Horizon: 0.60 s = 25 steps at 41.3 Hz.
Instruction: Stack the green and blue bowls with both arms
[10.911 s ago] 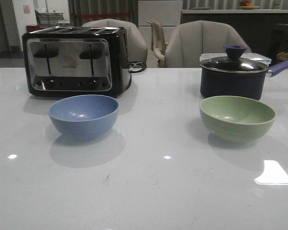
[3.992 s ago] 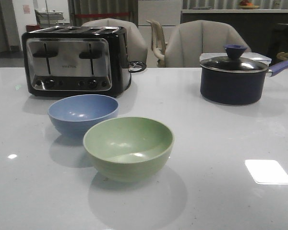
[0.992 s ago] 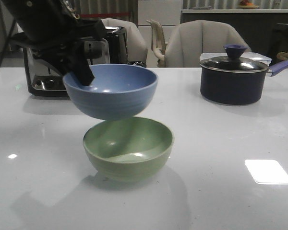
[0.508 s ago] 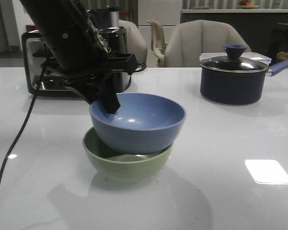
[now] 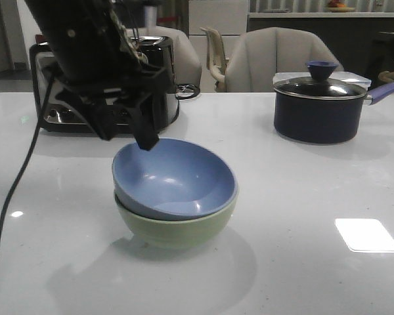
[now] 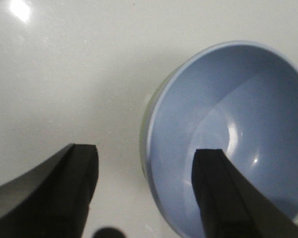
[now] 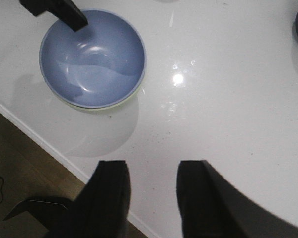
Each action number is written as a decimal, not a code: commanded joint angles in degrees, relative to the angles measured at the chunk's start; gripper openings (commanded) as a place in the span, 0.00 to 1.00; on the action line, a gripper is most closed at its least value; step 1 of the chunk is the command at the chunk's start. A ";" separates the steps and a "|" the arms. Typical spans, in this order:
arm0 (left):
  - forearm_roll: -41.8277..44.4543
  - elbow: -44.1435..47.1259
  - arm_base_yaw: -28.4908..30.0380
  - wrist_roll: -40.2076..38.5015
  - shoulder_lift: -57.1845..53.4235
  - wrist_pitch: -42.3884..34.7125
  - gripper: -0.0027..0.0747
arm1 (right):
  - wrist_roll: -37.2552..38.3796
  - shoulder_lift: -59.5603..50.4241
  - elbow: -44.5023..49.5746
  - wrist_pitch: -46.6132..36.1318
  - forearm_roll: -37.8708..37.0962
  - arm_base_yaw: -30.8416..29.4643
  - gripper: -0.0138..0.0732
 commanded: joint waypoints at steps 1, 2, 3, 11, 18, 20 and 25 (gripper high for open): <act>1.79 -2.21 -0.42 0.06 -7.55 -0.74 0.65 | -0.35 -0.19 -1.56 -3.20 -0.27 0.01 0.59; 1.96 -2.21 -0.42 0.06 -8.60 -0.61 0.65 | -0.35 -0.19 -1.56 -3.20 -0.27 0.01 0.59; 2.10 -2.21 -0.42 0.06 -9.99 -0.16 0.65 | -0.35 -0.19 -1.56 -3.20 -0.27 0.01 0.59; 2.25 0.71 -0.42 0.06 -21.64 -0.89 0.65 | -0.35 -0.19 -1.56 -3.20 -0.27 0.01 0.59; 2.34 7.13 -0.42 0.06 -33.31 -4.56 0.65 | -0.35 -0.19 -1.56 -3.20 -0.27 0.01 0.59; 2.34 9.35 -0.42 0.06 -36.40 -5.90 0.65 | -0.35 -0.19 -1.56 -3.20 -0.27 0.01 0.59; 2.34 15.06 -0.42 0.06 -42.88 -8.74 0.65 | -0.35 -0.19 -1.56 -3.20 -0.27 0.01 0.59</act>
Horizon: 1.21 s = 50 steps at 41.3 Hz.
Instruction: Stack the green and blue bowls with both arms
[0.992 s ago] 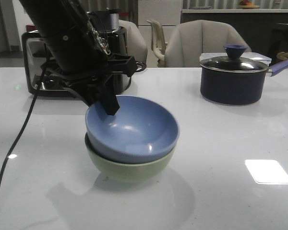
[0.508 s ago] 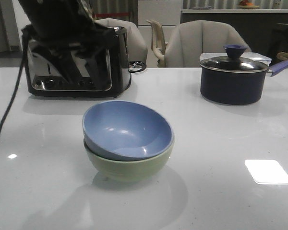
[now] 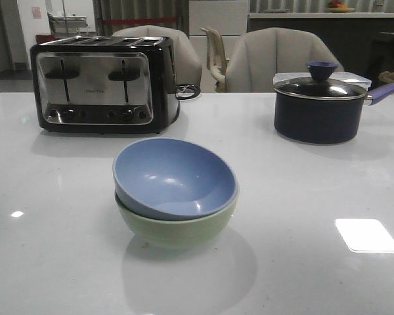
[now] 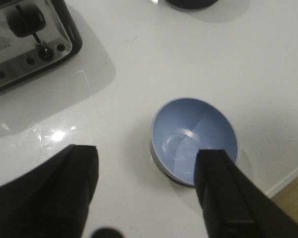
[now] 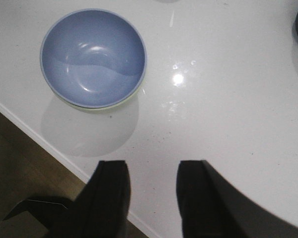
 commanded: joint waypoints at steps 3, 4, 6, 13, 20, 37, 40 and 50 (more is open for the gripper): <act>-0.16 5.31 -0.42 0.06 -8.24 -7.39 0.65 | -0.35 -0.19 -1.56 -3.29 -0.27 0.01 0.59; -0.16 6.67 -0.42 0.06 -9.55 -7.94 0.65 | -0.35 -0.19 -1.56 -3.29 -0.27 0.01 0.59; -0.16 8.98 -0.42 0.06 -11.55 -8.83 0.65 | -0.35 -0.19 -1.56 -3.29 -0.27 0.01 0.59; -0.16 14.71 -0.42 0.06 -16.04 -10.72 0.65 | -0.35 -0.19 -1.56 -3.29 -0.27 0.01 0.59; -0.16 17.02 -0.42 0.06 -17.03 -10.85 0.65 | -0.35 -0.19 -1.56 -3.29 -0.27 0.01 0.59; -0.16 17.42 -0.42 0.06 -17.03 -11.53 0.65 | -0.35 -0.19 -1.56 -3.29 -0.27 0.01 0.59; -0.16 17.42 -0.42 0.06 -17.03 -11.53 0.65 | -0.35 -0.19 -1.56 -3.29 -0.27 0.01 0.59; -0.16 17.42 -0.42 0.06 -16.27 -11.53 0.65 | -0.35 -0.23 -1.56 -3.34 -0.22 0.01 0.59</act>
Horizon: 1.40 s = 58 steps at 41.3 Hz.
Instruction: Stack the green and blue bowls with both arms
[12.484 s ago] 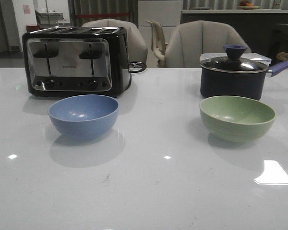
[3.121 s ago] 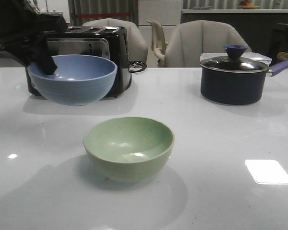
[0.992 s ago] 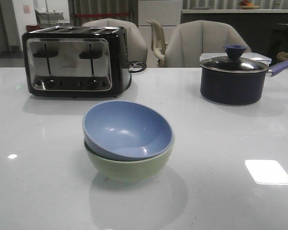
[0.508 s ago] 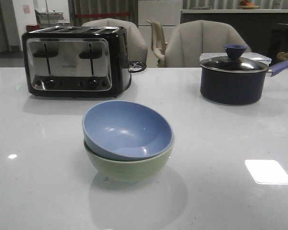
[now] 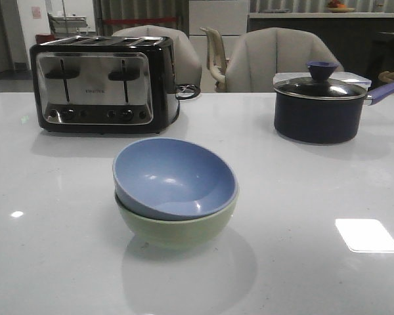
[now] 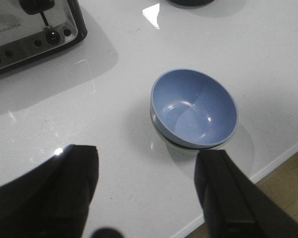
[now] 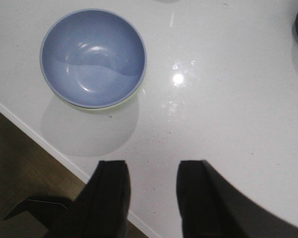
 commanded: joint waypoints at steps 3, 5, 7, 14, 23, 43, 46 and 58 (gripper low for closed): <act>-0.16 -1.71 -0.42 0.06 0.51 -4.35 0.60 | -0.35 -0.26 -1.56 -3.39 -0.22 0.01 0.58; -0.16 -1.71 -0.42 0.06 0.78 -4.35 0.56 | -0.35 -0.26 -1.56 -3.39 -0.22 0.01 0.58; -0.16 -1.71 -0.42 0.06 1.04 -4.35 0.50 | -0.35 -0.26 -1.56 -3.33 -0.22 0.01 0.56; -0.16 -1.71 -0.42 0.06 1.85 -4.35 0.26 | -0.35 -0.26 -1.56 -3.28 -0.22 0.01 0.39; -0.16 -1.71 -0.42 0.06 2.06 -4.35 0.16 | -0.35 -0.26 -1.56 -3.25 -0.22 0.01 0.20; -0.16 -1.71 -0.42 0.06 2.06 -4.35 0.16 | -0.35 -0.26 -1.56 -3.25 -0.22 0.01 0.20; -0.16 -1.71 -0.42 0.06 2.06 -4.35 0.16 | -0.35 -0.26 -1.56 -3.25 -0.22 0.01 0.20; 0.09 -1.71 0.79 0.06 -1.65 -4.71 0.16 | -0.35 -0.26 -1.56 -3.25 -0.22 0.01 0.20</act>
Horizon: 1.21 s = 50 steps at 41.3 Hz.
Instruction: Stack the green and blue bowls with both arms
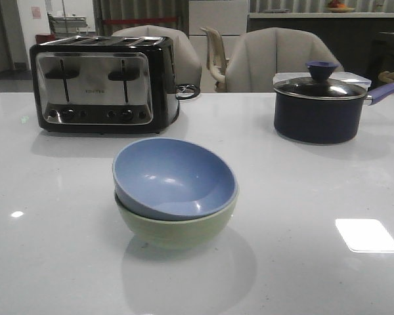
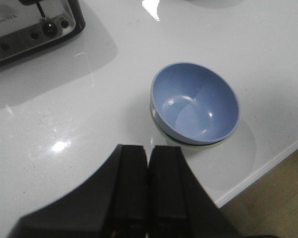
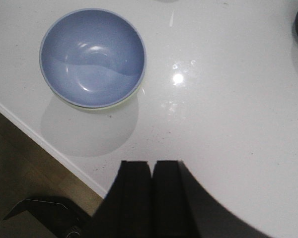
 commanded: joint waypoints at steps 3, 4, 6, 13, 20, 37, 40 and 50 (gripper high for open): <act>0.09 -1.56 3.42 0.06 -4.98 -5.06 0.16 | -0.35 -0.26 -1.56 -3.25 -0.22 0.01 0.20; 0.09 -1.09 4.70 0.06 -6.21 -6.17 0.16 | -0.35 -0.26 -1.56 -3.25 -0.22 0.01 0.20; -0.12 0.09 6.83 0.06 -8.16 -8.63 0.16 | -0.35 -0.26 -1.56 -3.25 -0.22 0.01 0.20; -0.02 9.83 15.55 0.06 -17.85 -21.36 0.16 | -0.35 -0.26 -1.56 -3.25 -0.22 0.01 0.20; -0.02 23.47 22.09 0.06 -28.85 -30.94 0.16 | -0.35 -0.26 -1.56 -3.25 -0.22 0.01 0.20; -3.25 42.79 30.17 0.06 -47.02 -38.33 0.16 | -0.35 -0.26 -1.56 -3.25 -0.22 0.01 0.20; -3.25 44.17 30.17 0.06 -46.62 -41.46 0.16 | -0.35 -0.26 -1.56 -3.14 -0.22 0.01 0.20; -0.53 47.32 30.17 -2.33 -46.86 -45.10 0.16 | -0.35 -0.26 -1.56 -3.23 -0.22 0.01 0.20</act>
